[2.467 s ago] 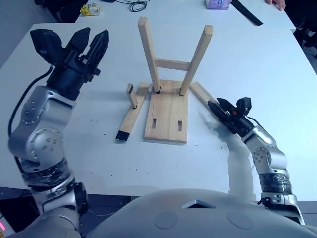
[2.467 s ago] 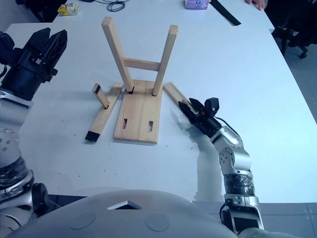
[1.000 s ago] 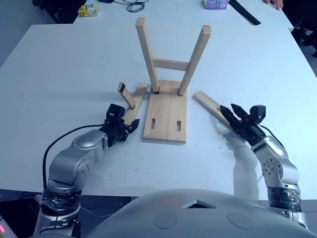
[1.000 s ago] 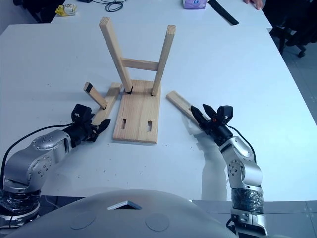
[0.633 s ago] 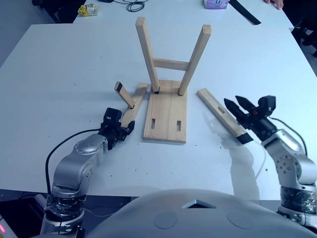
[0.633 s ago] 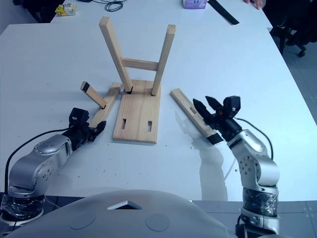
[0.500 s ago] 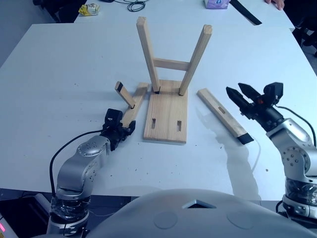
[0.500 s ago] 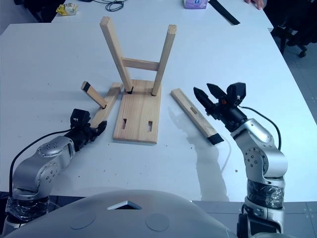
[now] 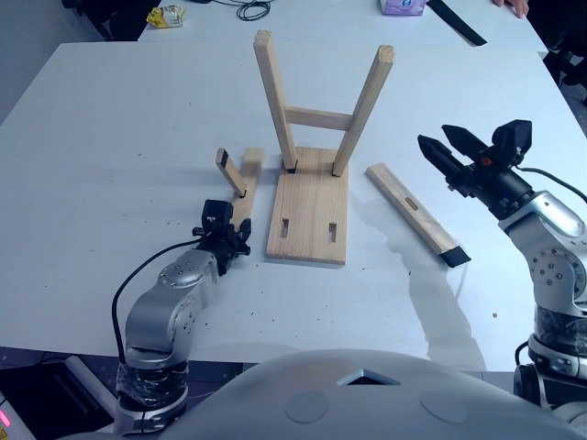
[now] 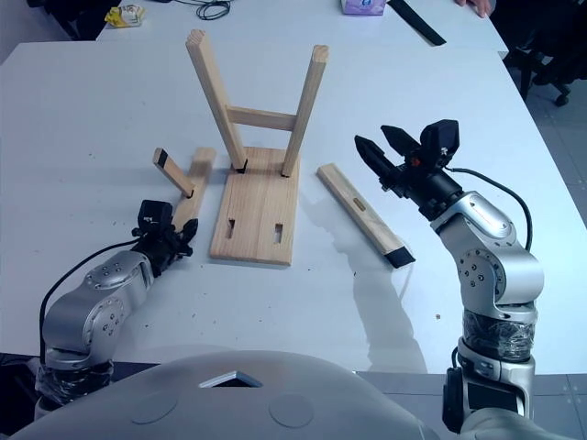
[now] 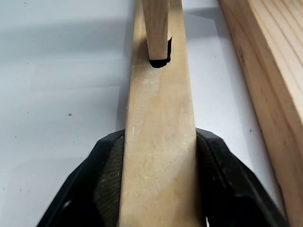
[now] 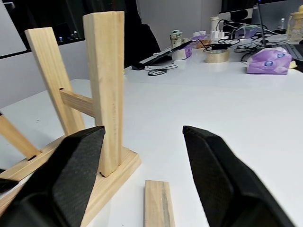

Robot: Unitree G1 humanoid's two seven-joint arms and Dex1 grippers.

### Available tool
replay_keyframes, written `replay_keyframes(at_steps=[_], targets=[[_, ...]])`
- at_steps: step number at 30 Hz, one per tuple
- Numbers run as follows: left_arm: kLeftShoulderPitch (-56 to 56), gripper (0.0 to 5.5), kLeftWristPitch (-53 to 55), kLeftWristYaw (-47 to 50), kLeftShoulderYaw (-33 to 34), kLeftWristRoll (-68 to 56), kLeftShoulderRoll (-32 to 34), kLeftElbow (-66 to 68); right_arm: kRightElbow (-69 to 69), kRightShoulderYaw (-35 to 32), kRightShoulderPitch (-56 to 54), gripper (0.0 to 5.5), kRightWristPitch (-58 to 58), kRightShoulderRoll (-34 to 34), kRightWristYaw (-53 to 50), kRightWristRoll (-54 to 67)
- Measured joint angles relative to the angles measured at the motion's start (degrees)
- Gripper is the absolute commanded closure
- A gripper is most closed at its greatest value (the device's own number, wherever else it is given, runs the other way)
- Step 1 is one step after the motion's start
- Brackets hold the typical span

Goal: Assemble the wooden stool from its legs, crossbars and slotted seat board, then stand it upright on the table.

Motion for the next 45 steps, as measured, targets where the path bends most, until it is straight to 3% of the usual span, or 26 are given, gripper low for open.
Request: replay_keyframes(at_steps=[4, 10, 16, 20, 25, 30, 36, 41, 45], targets=[[-3.7, 3.49, -1.9, -1.2, 6.7, -2.5, -2.1, 3.8, 0.4, 0.6, -0.7, 2.47, -0.3, -1.0, 1.9, -0.3], [-19.4, 3.49, -10.9, -4.5, 26.2, -17.2, -4.1, 8.8, 2.1, -0.4, -11.5, 2.47, 0.5, 0.5, 0.7, 3.7], [-29.2, 3.49, -19.9, -9.5, 34.6, -33.6, -2.5, 8.0, 4.2, -0.6, -25.3, 2.47, 4.2, 5.5, -3.1, 12.8], [-30.6, 3.49, -20.3, -14.2, 33.9, -43.7, 1.2, 5.8, 5.4, -0.7, -30.6, 2.47, 7.6, 7.6, -6.3, 18.2], [-28.9, 3.49, -17.1, -27.4, 25.7, -51.5, 7.2, 2.6, 8.8, 0.0, -35.4, 2.47, 15.0, 6.6, -5.8, 24.2], [-27.1, 3.49, -16.7, -34.2, 17.5, -51.4, 9.0, 2.9, 8.5, 3.1, -35.3, 2.47, 20.8, 0.6, 6.4, 27.1], [-25.2, 3.49, -18.7, -40.5, 14.7, -49.1, 10.5, 4.5, 9.8, 4.9, -34.7, 2.47, 21.5, -3.6, 17.9, 26.6], [-24.5, 3.49, -21.0, -43.0, 12.7, -46.7, 10.7, 5.2, 10.5, 6.4, -34.6, 1.76, 20.3, -3.8, 22.8, 24.9], [-22.3, 3.49, -21.7, -46.2, 9.2, -45.3, 10.8, 5.2, 11.3, 6.6, -34.6, 1.74, 20.2, -3.9, 24.5, 24.0]])
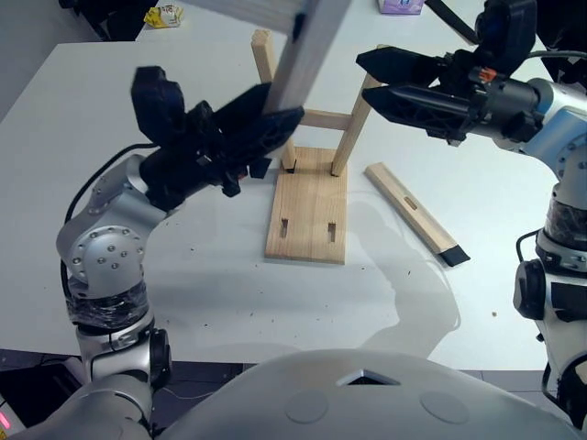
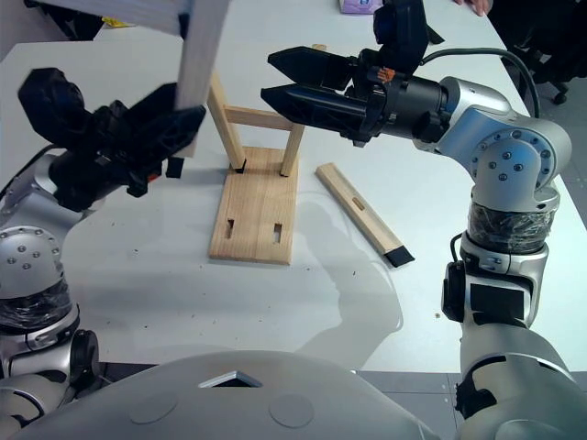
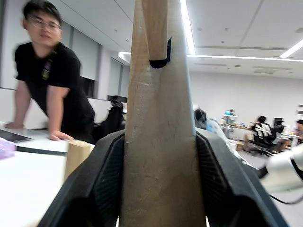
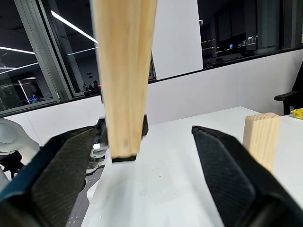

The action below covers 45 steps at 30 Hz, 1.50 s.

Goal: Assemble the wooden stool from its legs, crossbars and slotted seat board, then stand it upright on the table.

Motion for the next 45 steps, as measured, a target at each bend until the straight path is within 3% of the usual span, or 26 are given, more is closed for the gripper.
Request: replay_keyframes(at_steps=[13, 26, 37, 45], targets=[[1.8, 3.49, -3.2, -8.8, -4.7, 7.4, 3.6, 3.4, 0.0, 2.5, -1.2, 1.74, 0.4, -1.7, 7.9, -1.3], [3.5, 3.49, -4.6, -11.9, -6.3, 9.6, 4.0, 4.0, 3.5, 0.2, -3.6, 1.74, 2.9, 0.6, 4.3, 1.6], [3.9, 3.49, -4.7, -12.6, -6.4, 9.7, 4.0, 3.6, 1.2, -0.1, -3.0, 3.33, 5.6, 0.8, 4.1, 5.1], [3.9, 3.49, -4.7, -13.7, -7.1, 9.8, 4.3, 4.2, -0.1, -0.3, -2.3, 3.39, 6.8, 0.6, 2.9, 5.5]])
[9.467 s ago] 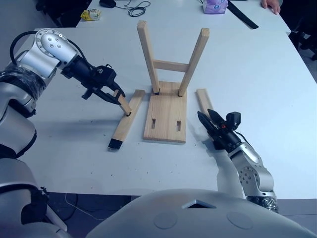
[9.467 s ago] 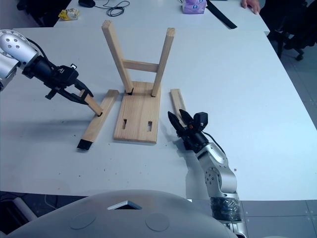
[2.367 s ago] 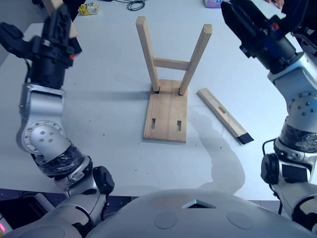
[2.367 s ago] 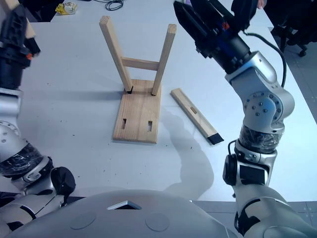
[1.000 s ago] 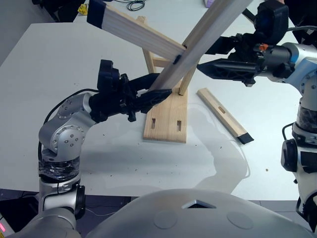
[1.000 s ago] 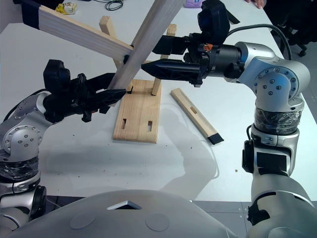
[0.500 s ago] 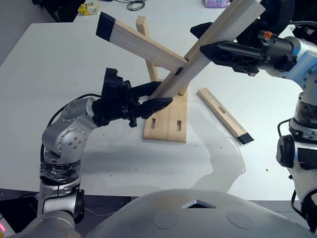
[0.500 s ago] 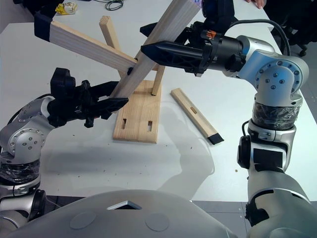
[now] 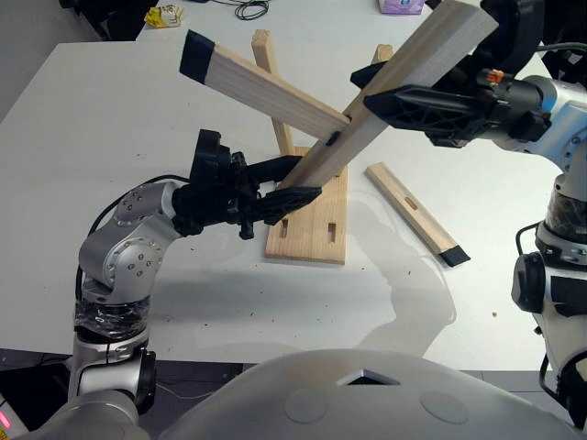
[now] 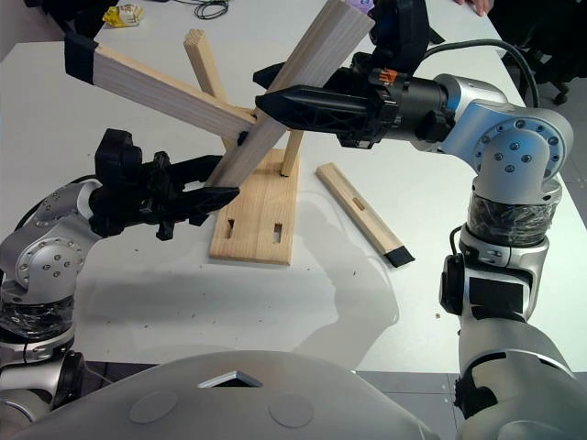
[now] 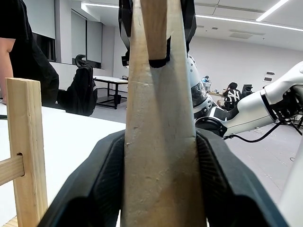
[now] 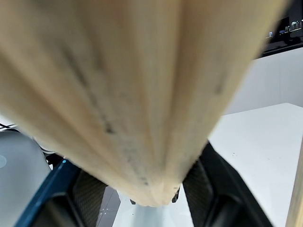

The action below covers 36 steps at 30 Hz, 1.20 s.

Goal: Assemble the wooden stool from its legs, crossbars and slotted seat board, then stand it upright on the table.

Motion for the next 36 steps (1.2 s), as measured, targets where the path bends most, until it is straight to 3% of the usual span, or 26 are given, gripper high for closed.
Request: replay_keyframes(at_steps=[9, 10, 23, 27, 30, 36], targets=[[-4.8, 3.49, -3.1, -1.5, -1.8, 3.7, -0.2, 4.6, -0.2, -1.6, 0.1, 3.39, -0.2, -0.1, -2.5, 0.0], [-5.1, 3.13, -3.1, -1.5, -1.9, 3.7, -0.2, 4.8, -0.3, -1.8, 0.1, 3.39, -0.5, -0.1, -2.7, 0.0], [-6.8, 1.14, -1.8, 1.2, -0.8, 7.3, 2.1, 10.1, -1.9, -2.0, 2.7, 3.46, -5.4, 0.4, -6.5, -4.5], [-4.6, 1.11, -1.9, 4.8, 6.2, 4.5, 3.1, 6.6, -5.3, 1.2, 6.4, 3.48, -11.6, -0.4, -5.5, -11.9], [-3.0, 1.11, -1.7, 8.4, 7.9, 1.6, 2.8, -1.2, -5.5, 2.9, 10.5, 3.48, -15.4, 0.9, -5.6, -15.2], [0.5, 1.11, -2.6, 13.4, 11.6, 0.5, 1.7, -4.2, -6.6, 2.7, 14.1, 3.48, -17.7, 0.2, -5.6, -17.7]])
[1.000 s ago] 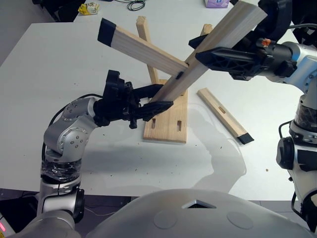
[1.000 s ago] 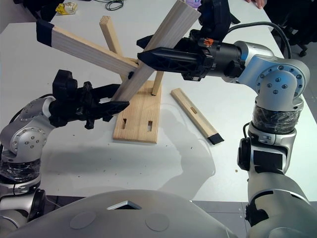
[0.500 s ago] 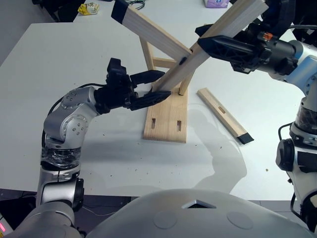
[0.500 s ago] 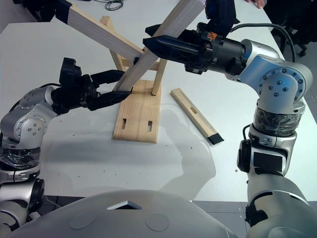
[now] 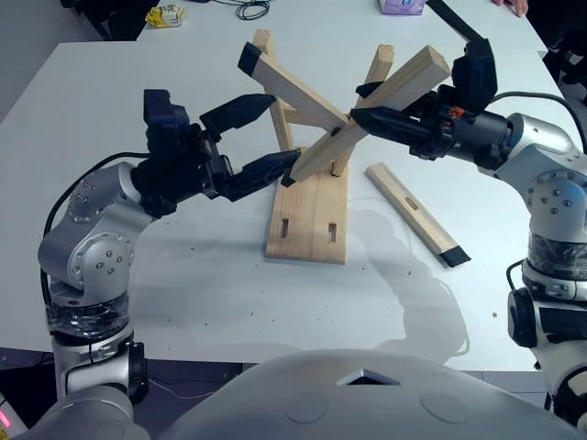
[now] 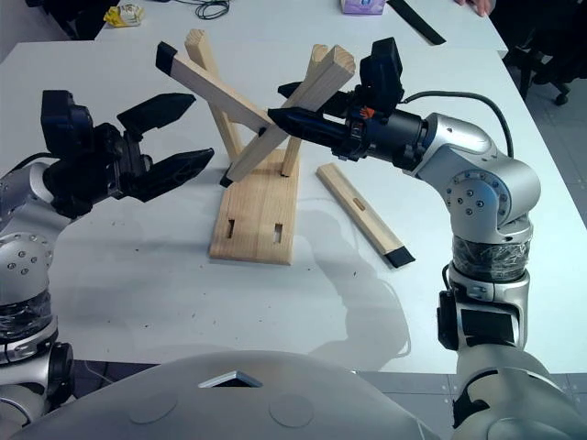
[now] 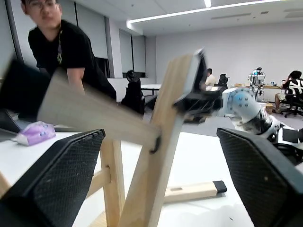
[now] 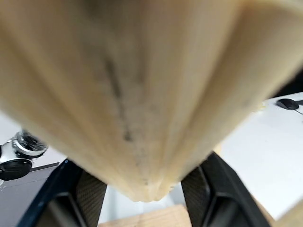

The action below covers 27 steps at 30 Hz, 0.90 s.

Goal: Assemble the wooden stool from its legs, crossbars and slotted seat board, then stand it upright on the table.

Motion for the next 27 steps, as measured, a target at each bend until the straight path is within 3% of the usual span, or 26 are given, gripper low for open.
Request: replay_keyframes(at_steps=[4, 10, 17, 27], targets=[[8.1, 1.11, -2.8, 4.8, 6.6, 0.8, -1.3, -0.4, -1.7, -0.6, 3.4, 3.48, -0.1, -6.6, 6.4, -0.6], [18.4, 1.11, -8.8, 9.9, 7.7, 8.2, -7.7, 5.5, -1.6, 0.4, 3.6, 3.48, -3.3, -12.6, 13.5, -4.9], [16.3, 1.11, -13.3, 24.5, 9.0, 12.0, -16.5, 8.4, -2.5, 4.0, 5.4, 3.48, -5.5, -13.5, 17.4, -7.3], [15.7, 1.11, -14.3, 31.4, 8.6, 12.4, -20.5, 7.7, -2.7, 4.8, 7.0, 3.48, -6.7, -12.7, 16.9, -8.4]])
